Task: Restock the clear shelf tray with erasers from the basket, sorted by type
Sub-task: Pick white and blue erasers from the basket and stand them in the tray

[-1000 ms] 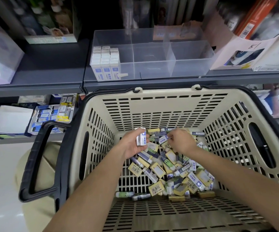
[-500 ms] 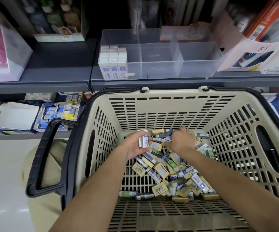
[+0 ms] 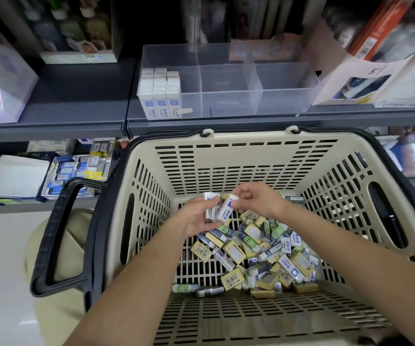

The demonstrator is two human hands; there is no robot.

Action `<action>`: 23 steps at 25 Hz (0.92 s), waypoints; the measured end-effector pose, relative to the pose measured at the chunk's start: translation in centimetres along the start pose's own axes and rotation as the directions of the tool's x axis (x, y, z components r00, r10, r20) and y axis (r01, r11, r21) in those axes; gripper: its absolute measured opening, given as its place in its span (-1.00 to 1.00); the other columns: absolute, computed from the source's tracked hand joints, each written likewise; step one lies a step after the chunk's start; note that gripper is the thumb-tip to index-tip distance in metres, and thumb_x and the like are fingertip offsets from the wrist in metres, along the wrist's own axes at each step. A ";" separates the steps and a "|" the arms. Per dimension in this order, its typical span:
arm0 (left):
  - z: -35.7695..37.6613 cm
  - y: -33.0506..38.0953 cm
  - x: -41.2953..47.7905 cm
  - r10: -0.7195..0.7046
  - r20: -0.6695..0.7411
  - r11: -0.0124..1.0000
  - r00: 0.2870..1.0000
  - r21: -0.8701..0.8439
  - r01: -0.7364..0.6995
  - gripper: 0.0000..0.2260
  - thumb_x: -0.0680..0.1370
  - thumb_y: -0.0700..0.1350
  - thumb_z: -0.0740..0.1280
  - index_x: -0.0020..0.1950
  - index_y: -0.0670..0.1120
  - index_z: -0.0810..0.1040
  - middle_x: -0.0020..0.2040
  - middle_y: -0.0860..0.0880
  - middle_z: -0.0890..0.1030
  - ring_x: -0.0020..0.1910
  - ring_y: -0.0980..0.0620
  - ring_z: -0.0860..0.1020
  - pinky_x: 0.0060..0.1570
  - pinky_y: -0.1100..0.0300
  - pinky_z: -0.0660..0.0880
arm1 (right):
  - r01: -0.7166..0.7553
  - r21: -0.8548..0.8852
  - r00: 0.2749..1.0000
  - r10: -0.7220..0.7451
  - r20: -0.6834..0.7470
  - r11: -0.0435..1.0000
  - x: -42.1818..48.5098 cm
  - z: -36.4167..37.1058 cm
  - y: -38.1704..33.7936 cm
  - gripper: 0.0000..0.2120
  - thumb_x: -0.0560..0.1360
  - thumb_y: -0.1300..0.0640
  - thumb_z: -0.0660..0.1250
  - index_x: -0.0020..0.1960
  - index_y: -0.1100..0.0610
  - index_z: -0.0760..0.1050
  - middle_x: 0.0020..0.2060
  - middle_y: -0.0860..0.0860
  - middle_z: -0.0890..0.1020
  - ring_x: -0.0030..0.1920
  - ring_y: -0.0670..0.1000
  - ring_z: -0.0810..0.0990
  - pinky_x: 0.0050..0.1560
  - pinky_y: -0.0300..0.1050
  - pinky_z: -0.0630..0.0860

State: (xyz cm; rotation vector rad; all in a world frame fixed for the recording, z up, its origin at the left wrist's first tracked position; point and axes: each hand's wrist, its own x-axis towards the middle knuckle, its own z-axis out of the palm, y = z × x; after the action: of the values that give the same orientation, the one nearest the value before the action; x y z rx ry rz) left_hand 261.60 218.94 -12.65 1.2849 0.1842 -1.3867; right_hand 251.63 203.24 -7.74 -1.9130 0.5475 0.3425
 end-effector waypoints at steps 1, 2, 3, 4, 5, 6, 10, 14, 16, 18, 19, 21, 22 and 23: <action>0.3 0.0 -0.1 -0.017 0.062 1.000 0.998 0.006 0.016 -0.77 0.49 -0.02 0.37 0.07 -0.10 0.57 -0.07 -0.10 0.63 -0.10 -0.02 0.59 -0.11 0.09 0.58 | 0.017 -0.018 1.000 -0.017 0.002 1.000 -0.2 0.3 -0.4 -0.93 0.46 0.16 0.40 -0.13 0.02 0.53 -0.35 -0.04 0.64 -0.32 -0.09 0.61 -0.10 -0.04 0.55; 0.7 0.1 -0.3 -0.029 0.116 1.000 0.993 0.013 0.028 -0.75 0.48 0.04 0.35 0.05 -0.09 0.58 -0.10 -0.09 0.63 -0.11 -0.01 0.59 -0.12 0.11 0.58 | 0.032 -0.044 0.999 -0.033 -0.023 0.999 -0.3 0.6 -0.6 -0.92 0.46 0.15 0.40 -0.13 0.00 0.51 -0.37 -0.06 0.63 -0.34 -0.12 0.60 -0.14 -0.08 0.54; 0.9 0.1 -0.4 -0.039 0.158 0.999 0.987 0.020 0.036 -0.73 0.47 0.08 0.35 0.04 -0.08 0.59 -0.11 -0.08 0.64 -0.11 0.00 0.60 -0.14 0.14 0.59 | 0.042 -0.057 0.997 -0.045 -0.059 0.997 -0.4 0.8 -0.7 -0.90 0.45 0.14 0.40 -0.10 0.01 0.49 -0.38 -0.08 0.63 -0.36 -0.15 0.60 -0.19 -0.12 0.53; 1.1 0.2 -0.6 -0.045 0.192 0.999 0.980 0.029 0.041 -0.71 0.45 0.08 0.36 0.04 -0.08 0.59 -0.11 -0.08 0.65 -0.13 0.01 0.62 -0.17 0.15 0.59 | 0.039 -0.040 0.995 -0.043 -0.089 0.998 -0.6 0.8 -0.7 -0.86 0.45 0.14 0.40 -0.05 0.03 0.46 -0.38 -0.08 0.63 -0.38 -0.17 0.60 -0.25 -0.17 0.52; 1.3 0.3 -0.8 -0.049 0.216 0.998 0.975 0.039 0.042 -0.71 0.42 0.05 0.40 0.04 -0.09 0.59 -0.12 -0.07 0.66 -0.16 0.02 0.62 -0.21 0.17 0.59 | 0.026 0.012 0.994 -0.025 -0.108 1.000 -0.8 0.6 -0.7 -0.81 0.45 0.14 0.41 -0.01 0.06 0.43 -0.37 -0.06 0.64 -0.39 -0.18 0.60 -0.30 -0.21 0.50; 1.3 0.4 -1.1 -0.051 0.225 0.998 0.973 0.054 0.039 -0.70 0.37 0.00 0.45 0.04 -0.09 0.59 -0.13 -0.07 0.66 -0.18 0.04 0.62 -0.24 0.19 0.59 | 0.008 0.074 0.993 0.001 -0.116 0.997 -1.2 0.3 -0.6 -0.78 0.44 0.15 0.41 0.01 0.08 0.41 -0.36 -0.04 0.65 -0.39 -0.17 0.60 -0.32 -0.22 0.49; 0.6 0.5 -1.8 -0.046 0.094 0.995 0.994 0.087 0.038 -0.66 0.30 -0.18 0.50 0.02 -0.14 0.55 -0.17 -0.10 0.66 -0.22 -0.01 0.64 -0.31 0.20 0.59 | -0.021 -0.172 0.999 0.028 0.038 0.985 -3.3 1.1 0.9 -0.87 0.44 0.06 0.40 -0.09 0.09 0.52 -0.27 -0.06 0.64 -0.30 -0.09 0.59 -0.24 -0.16 0.54; -0.6 -0.1 -1.9 -0.040 -0.028 0.998 0.999 0.049 0.041 -0.79 0.41 -0.24 0.45 0.01 -0.13 0.55 -0.19 -0.10 0.67 -0.20 0.00 0.66 -0.32 0.18 0.59 | 0.169 -0.524 0.944 0.015 0.329 0.835 -4.1 6.1 2.3 -0.79 0.49 0.02 0.34 0.08 0.06 0.58 -0.04 -0.08 0.64 -0.07 -0.10 0.58 -0.09 -0.21 0.50; -0.8 -0.2 -1.8 -0.036 -0.043 0.998 0.998 0.059 0.038 -0.81 0.41 -0.23 0.45 -0.02 -0.12 0.55 -0.17 -0.09 0.66 -0.17 0.00 0.64 -0.31 0.18 0.58 | 0.235 -0.754 0.955 -0.002 0.296 0.613 -3.7 7.6 2.5 -0.72 0.50 -0.04 0.30 0.16 0.04 0.55 0.02 -0.01 0.63 -0.01 0.01 0.59 -0.20 -0.14 0.50; -0.8 -0.2 -1.8 -0.033 -0.044 0.997 0.998 0.069 0.036 -0.83 0.41 -0.22 0.46 -0.03 -0.11 0.56 -0.18 -0.08 0.66 -0.18 0.01 0.63 -0.31 0.18 0.59 | 0.243 -0.873 0.965 -0.009 0.264 0.422 -3.4 8.4 2.6 -0.65 0.46 -0.14 0.31 0.09 0.09 0.55 -0.06 0.03 0.58 -0.06 0.08 0.58 -0.31 -0.12 0.43; -0.8 -0.1 -1.8 -0.034 -0.047 0.997 0.998 0.074 0.038 -0.84 0.42 -0.22 0.46 -0.04 -0.11 0.56 -0.21 -0.07 0.67 -0.20 0.02 0.64 -0.31 0.18 0.58 | 0.237 -0.895 0.966 0.006 0.259 0.377 -3.3 8.7 2.6 -0.62 0.44 -0.18 0.31 0.02 0.13 0.55 -0.11 0.05 0.54 -0.10 0.09 0.57 -0.33 -0.11 0.38; -0.9 -0.1 -1.8 -0.048 -0.046 0.995 0.998 0.090 0.052 -0.84 0.42 -0.21 0.46 -0.04 -0.10 0.56 -0.24 -0.05 0.68 -0.25 0.04 0.65 -0.32 0.19 0.58 | 0.204 -0.903 0.972 0.028 0.232 0.379 -3.1 9.0 2.5 -0.66 0.44 -0.15 0.32 -0.12 0.15 0.51 -0.15 0.06 0.49 -0.17 0.09 0.54 -0.34 -0.11 0.39; -0.9 -0.2 -1.9 -0.054 -0.046 0.994 0.997 0.097 0.058 -0.84 0.42 -0.20 0.45 -0.04 -0.10 0.55 -0.25 -0.05 0.69 -0.26 0.05 0.65 -0.32 0.19 0.58 | 0.167 -0.880 0.979 0.035 0.203 0.445 -2.9 8.8 2.6 -0.69 0.45 -0.11 0.32 -0.18 0.16 0.47 -0.18 0.04 0.50 -0.20 0.07 0.54 -0.33 -0.10 0.45; -1.0 -0.2 -1.9 -0.057 -0.051 0.993 0.997 0.100 0.061 -0.83 0.42 -0.20 0.46 -0.03 -0.10 0.55 -0.25 -0.05 0.69 -0.27 0.05 0.66 -0.31 0.19 0.58 | 0.112 -0.829 0.984 0.055 0.170 0.548 -2.7 8.2 2.6 -0.69 0.45 -0.08 0.32 -0.21 0.18 0.49 -0.20 0.04 0.55 -0.21 0.06 0.56 -0.30 -0.09 0.52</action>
State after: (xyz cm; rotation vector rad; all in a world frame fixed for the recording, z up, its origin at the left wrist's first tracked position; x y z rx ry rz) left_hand 261.48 220.84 -11.74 1.4081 0.1878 -1.4315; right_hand 248.06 210.53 -11.72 -2.7851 0.2143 0.8734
